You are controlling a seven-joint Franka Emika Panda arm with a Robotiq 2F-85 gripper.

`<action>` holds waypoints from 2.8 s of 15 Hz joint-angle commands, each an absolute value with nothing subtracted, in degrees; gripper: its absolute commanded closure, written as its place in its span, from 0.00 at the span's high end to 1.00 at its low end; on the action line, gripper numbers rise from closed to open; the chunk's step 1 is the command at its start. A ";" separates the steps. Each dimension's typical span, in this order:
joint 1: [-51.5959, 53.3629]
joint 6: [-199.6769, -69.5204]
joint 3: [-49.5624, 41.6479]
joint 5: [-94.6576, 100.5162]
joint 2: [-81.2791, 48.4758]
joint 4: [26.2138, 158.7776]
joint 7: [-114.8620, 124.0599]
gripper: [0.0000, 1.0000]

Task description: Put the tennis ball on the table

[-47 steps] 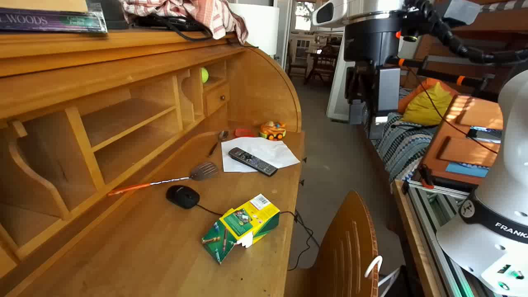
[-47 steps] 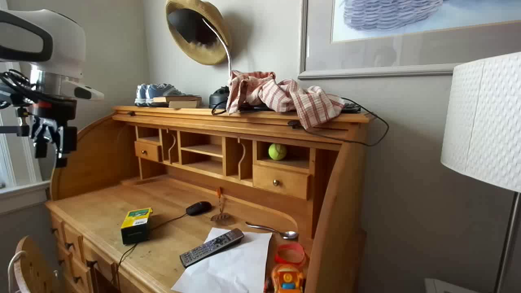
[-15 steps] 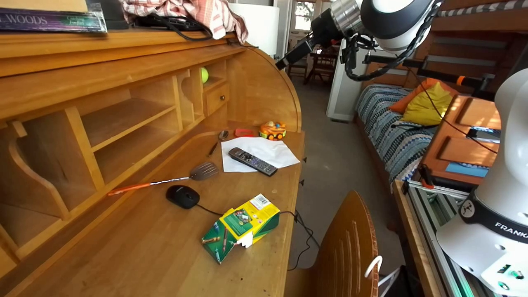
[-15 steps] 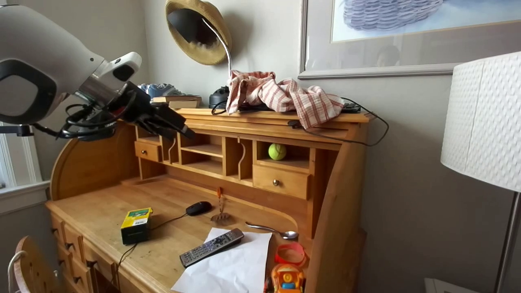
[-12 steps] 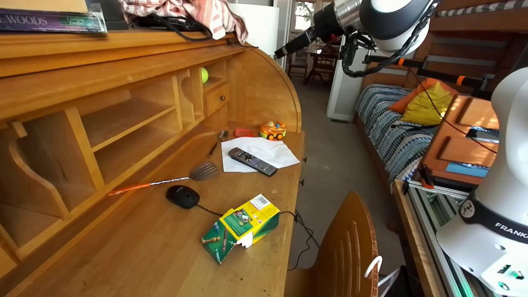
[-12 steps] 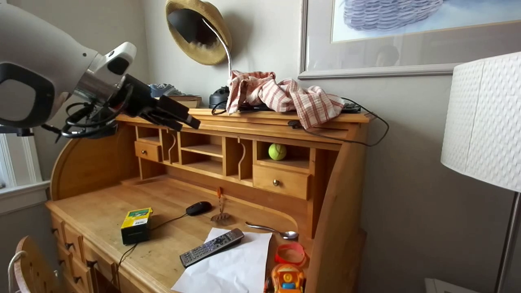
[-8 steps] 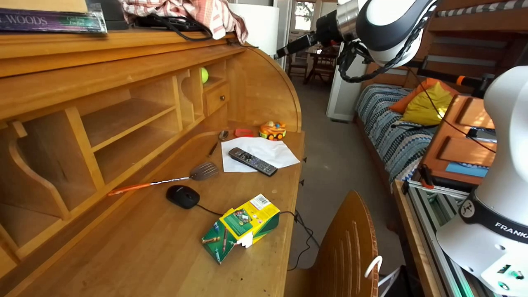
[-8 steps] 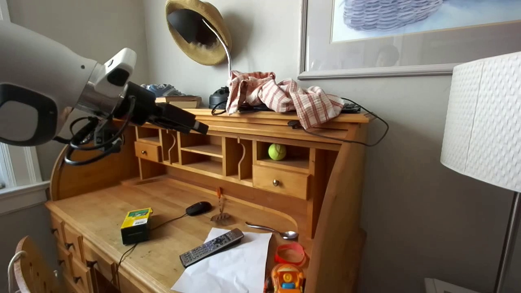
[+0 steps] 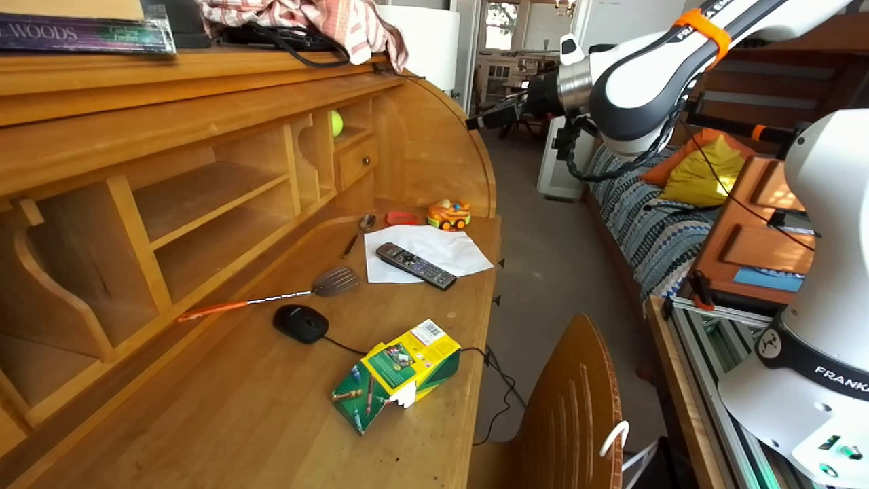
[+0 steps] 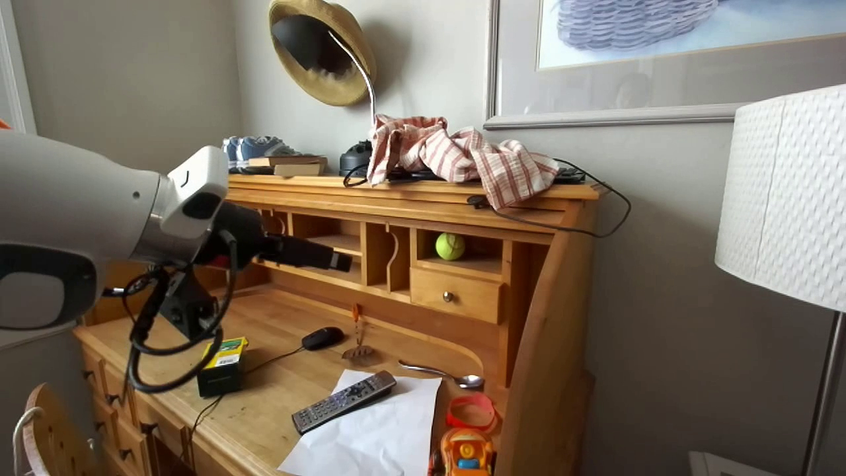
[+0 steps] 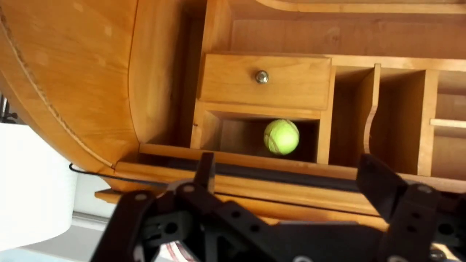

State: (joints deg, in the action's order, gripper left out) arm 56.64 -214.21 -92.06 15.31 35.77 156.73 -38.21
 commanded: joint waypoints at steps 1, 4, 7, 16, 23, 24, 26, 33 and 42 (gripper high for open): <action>69.95 -215.97 -107.07 18.14 43.59 150.02 -43.93 1.00; 68.88 -215.44 -107.11 18.29 40.25 151.13 -40.25 1.00; 68.17 -215.46 -105.88 18.43 39.84 151.52 -39.94 1.00; 78.23 -222.70 -111.32 29.12 56.38 143.92 -41.39 1.00; 89.09 -223.61 -114.09 35.82 67.23 128.79 -40.58 1.00; 90.83 -224.13 -114.69 36.42 68.81 126.41 -40.69 1.00; 93.37 -223.61 -115.36 37.69 71.12 122.40 -40.43 1.00; 94.14 -222.82 -115.18 39.52 70.54 122.87 -38.95 1.00; 100.03 -232.85 -118.50 44.63 72.99 121.31 -40.77 1.00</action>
State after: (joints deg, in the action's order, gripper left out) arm 97.48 -229.53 -116.80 44.47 70.95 123.70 -39.75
